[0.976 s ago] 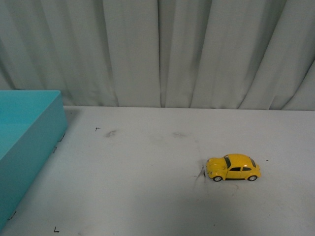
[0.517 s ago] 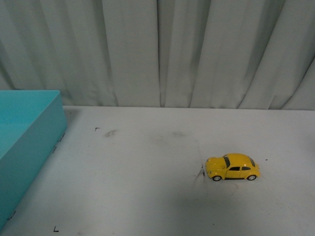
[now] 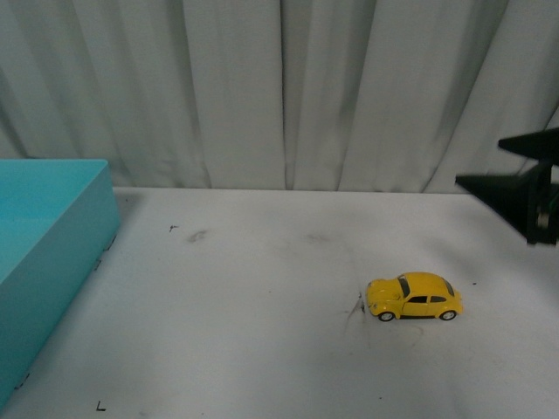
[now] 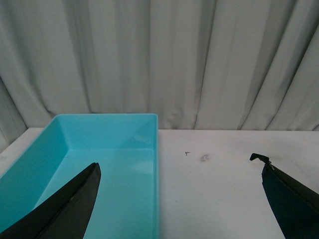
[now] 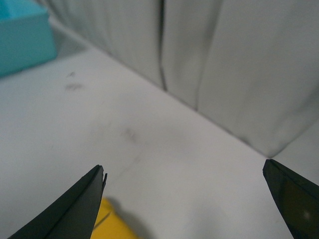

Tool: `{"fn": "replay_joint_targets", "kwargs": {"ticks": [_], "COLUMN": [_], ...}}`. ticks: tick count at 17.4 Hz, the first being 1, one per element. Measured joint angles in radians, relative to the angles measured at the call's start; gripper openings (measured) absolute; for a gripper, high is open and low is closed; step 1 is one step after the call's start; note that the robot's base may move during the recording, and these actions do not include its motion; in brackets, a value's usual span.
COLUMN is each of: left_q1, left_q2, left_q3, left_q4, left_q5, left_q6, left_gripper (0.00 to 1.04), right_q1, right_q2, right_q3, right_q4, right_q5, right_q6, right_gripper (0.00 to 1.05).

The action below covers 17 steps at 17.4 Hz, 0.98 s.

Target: Wind up and store yellow beetle toy

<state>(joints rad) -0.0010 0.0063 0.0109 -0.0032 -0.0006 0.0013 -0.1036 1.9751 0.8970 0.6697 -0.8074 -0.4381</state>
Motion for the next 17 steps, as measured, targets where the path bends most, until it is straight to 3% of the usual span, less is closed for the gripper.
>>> {"fn": "replay_joint_targets", "kwargs": {"ticks": [1,5,10,13,17], "left_q1": [0.0,0.0,0.0,0.0,0.0], "left_q2": [0.0,0.0,0.0,0.0,0.0], "left_q3": [0.0,0.0,0.0,0.0,0.0], "left_q4": [0.0,0.0,0.0,0.0,0.0], "left_q5": [0.0,0.0,0.0,0.0,0.0], "left_q6": [0.0,0.0,0.0,0.0,0.0], "left_gripper": [0.98,0.98,0.98,0.98,0.98], "right_q1": [0.007,0.005,0.015,0.04,0.045], "right_q2": [0.027,0.13,0.181,0.234,0.316], "right_q3": [0.007,0.109,0.262,0.383,0.508], "right_q4": [-0.105,-0.336,-0.594,-0.88,-1.065], "right_q5": [-0.059,-0.14,-0.209,-0.206,-0.186], "right_q6": [-0.166,-0.529,-0.699,-0.867,-0.984], "right_gripper": [0.98,0.98,0.98,0.98,0.98]}}
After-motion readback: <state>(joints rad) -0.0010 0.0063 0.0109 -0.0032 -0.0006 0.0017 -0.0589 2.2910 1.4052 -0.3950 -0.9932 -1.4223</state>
